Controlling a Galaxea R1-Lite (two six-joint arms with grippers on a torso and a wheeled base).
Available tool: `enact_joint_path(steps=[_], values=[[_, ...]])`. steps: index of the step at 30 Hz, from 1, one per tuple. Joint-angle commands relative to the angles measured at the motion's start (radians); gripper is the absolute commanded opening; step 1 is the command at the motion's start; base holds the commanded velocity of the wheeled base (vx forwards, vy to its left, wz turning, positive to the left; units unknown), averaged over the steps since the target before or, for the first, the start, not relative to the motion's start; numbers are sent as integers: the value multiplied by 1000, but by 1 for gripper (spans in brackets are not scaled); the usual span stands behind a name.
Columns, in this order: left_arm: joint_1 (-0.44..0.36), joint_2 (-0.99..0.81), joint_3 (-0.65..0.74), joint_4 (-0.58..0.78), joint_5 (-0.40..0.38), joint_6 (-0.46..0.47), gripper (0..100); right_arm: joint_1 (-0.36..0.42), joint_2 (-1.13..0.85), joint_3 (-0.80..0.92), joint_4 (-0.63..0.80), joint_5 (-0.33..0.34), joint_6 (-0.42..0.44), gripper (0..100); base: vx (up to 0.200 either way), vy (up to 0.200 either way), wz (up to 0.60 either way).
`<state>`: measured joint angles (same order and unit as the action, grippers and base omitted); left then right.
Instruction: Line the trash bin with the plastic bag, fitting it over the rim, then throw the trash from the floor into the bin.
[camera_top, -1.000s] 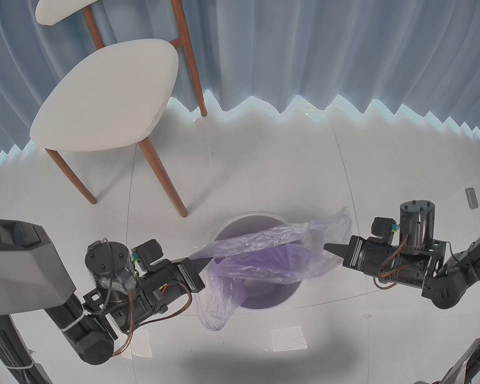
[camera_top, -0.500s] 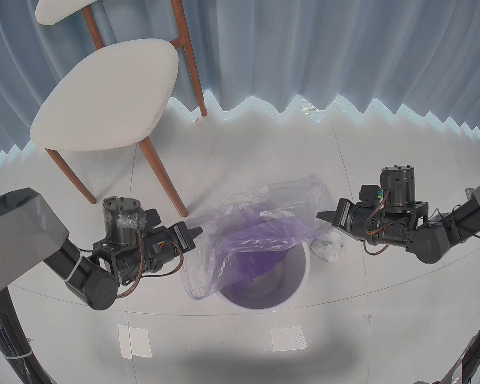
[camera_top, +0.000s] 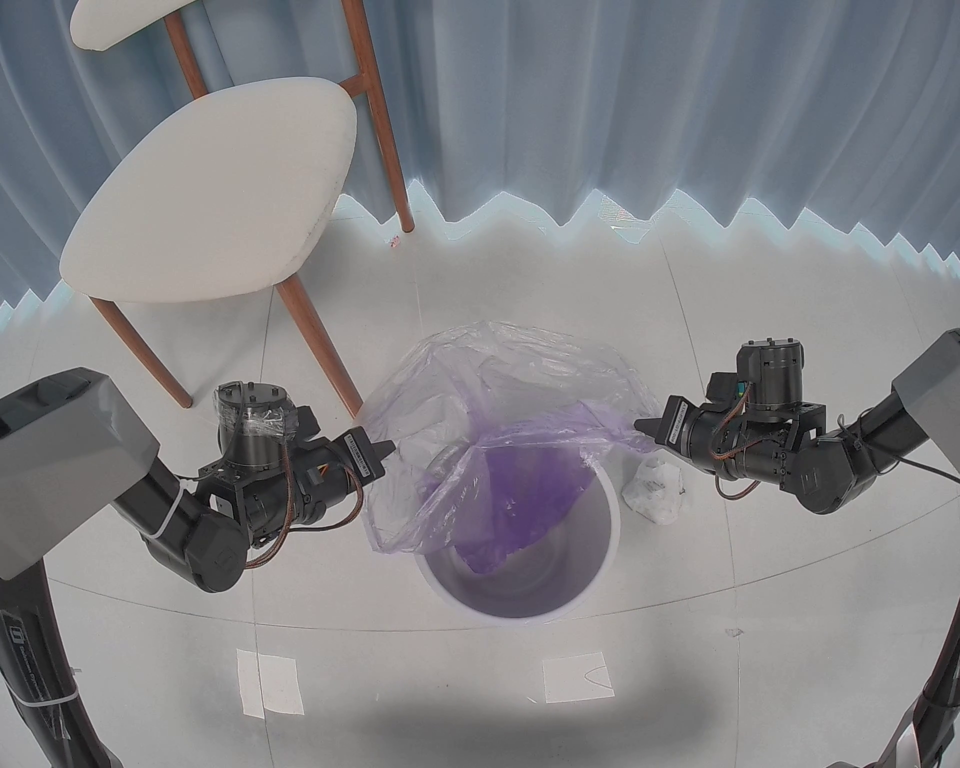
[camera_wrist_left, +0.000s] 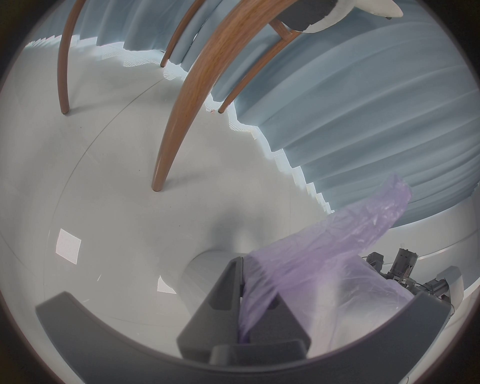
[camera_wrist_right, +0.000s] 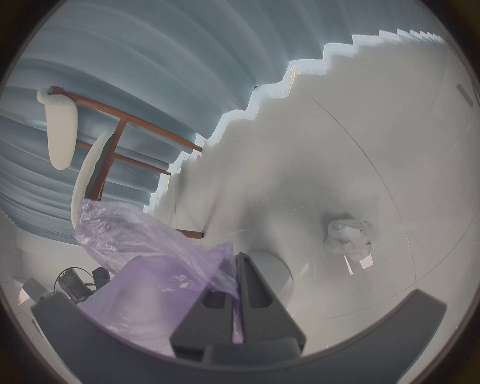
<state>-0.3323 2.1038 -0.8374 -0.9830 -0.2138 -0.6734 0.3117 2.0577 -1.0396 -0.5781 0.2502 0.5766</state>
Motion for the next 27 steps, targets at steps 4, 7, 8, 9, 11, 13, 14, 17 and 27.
enact_joint_path(steps=[4, 7, 8, 9, 11, 13, 14, 17, 27], values=[[22, 74, -26, -14, -1, 2, 0, -31, 111, 1, -95, -2, 0, 0, 0, 0, 0], [35, 99, -43, -14, -1, -2, 0, -42, 144, 0, -144, -2, 0, 0, 0, 0, 0], [42, 105, -46, -14, -1, -3, 0, -42, 157, 0, -167, -2, 0, 0, 0, 0, 0], [45, 107, -48, -14, -1, -3, 0, -42, 162, 0, -174, -2, 0, 0, 0, 0, 0], [52, 110, -51, -14, -4, -11, 0, -42, 183, 0, -197, -2, 2, 0, 0, 0, 0], [52, 111, -48, -14, -22, -18, 0, -42, 194, 3, -209, -2, 3, 0, 0, 0, 0], [52, 111, -46, -13, -29, -23, 0, -42, 199, 9, -217, -2, 3, 0, 0, 0, 0], [55, 110, -45, -13, -32, -26, 0, -42, 196, 47, -235, -2, 2, 0, 0, 0, 0], [75, 104, -42, 4, -36, -26, 0, -29, 177, 199, -404, 3, 2, 0, 0, 0, 0]])
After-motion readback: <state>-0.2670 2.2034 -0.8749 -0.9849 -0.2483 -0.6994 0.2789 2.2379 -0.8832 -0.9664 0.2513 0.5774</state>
